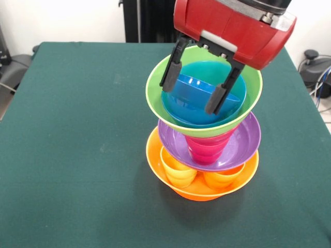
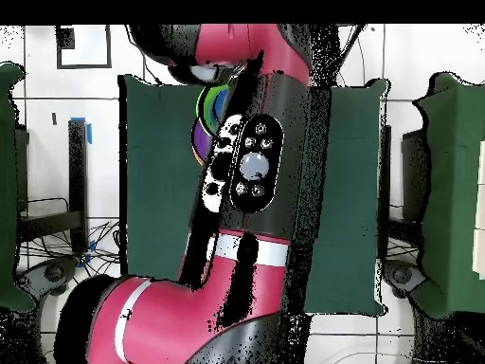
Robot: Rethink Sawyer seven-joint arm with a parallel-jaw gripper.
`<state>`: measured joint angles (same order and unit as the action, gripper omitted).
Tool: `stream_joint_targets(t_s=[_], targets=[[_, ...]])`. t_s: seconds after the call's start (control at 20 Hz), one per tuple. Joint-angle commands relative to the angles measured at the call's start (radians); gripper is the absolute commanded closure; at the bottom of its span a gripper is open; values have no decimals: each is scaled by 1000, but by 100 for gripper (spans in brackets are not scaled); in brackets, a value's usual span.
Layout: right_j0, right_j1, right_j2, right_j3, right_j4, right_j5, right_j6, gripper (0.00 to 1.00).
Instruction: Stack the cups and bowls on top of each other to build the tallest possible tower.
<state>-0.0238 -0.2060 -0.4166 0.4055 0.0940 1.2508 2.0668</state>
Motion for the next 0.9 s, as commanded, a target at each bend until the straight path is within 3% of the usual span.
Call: stream_joint_targets(t_s=[0.05, 0.9], targets=[[-21, -19, 124, 183, -61, -31, -361, 0], [-21, -39, 120, 231, -104, -88, -405, 0]])
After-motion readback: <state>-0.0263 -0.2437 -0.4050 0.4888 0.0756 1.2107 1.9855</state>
